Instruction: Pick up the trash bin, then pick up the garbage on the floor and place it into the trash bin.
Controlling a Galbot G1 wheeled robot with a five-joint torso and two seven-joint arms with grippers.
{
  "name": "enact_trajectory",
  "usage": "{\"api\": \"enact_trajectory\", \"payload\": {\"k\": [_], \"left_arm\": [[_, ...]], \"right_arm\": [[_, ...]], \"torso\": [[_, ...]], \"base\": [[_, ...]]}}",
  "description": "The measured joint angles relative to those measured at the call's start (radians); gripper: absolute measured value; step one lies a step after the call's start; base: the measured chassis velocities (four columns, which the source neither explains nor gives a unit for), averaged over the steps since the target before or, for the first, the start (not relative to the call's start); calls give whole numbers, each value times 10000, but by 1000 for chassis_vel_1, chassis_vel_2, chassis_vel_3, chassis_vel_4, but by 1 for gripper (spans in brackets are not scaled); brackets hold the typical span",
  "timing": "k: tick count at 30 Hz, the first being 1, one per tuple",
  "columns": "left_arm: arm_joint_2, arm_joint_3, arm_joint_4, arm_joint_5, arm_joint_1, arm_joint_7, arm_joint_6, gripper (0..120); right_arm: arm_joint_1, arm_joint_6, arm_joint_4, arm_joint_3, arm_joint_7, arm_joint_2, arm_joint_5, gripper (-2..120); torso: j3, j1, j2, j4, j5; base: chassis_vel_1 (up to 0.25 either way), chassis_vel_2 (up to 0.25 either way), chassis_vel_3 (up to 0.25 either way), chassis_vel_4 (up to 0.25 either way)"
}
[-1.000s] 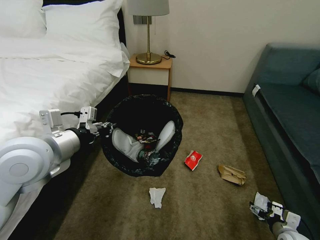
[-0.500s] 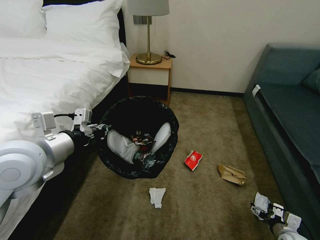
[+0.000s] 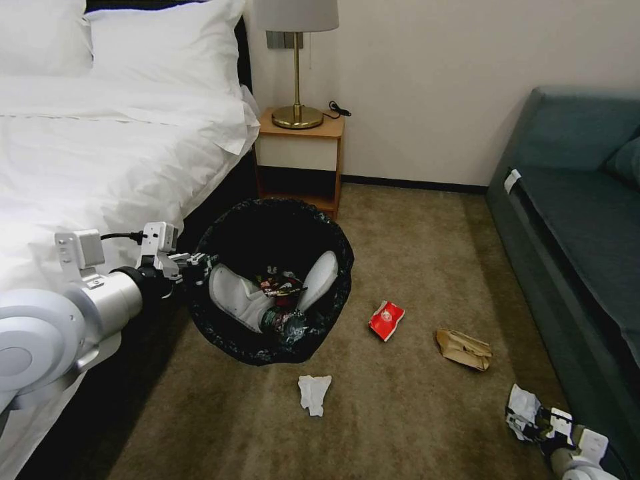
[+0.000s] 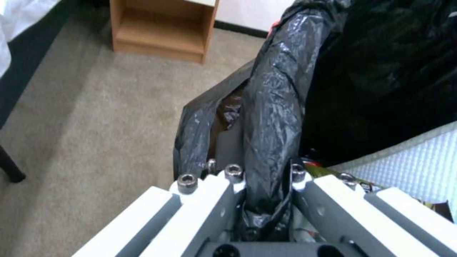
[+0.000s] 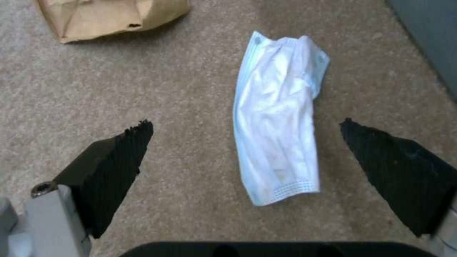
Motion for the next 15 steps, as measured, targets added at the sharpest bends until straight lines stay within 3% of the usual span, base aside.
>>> {"api": "enact_trajectory", "payload": {"k": [8, 15], "left_arm": [[26, -384, -86, -2, 320, 168, 0, 1], [38, -337, -71, 9, 267, 196, 0, 1]], "right_arm": [[98, -15, 5, -87, -29, 110, -76, 100], [245, -15, -76, -238, -34, 204, -164, 100]], "torso": [[0, 1, 0, 0, -1], [0, 0, 0, 0, -1]], "base": [[0, 0, 0, 0], [0, 0, 0, 0]]}}
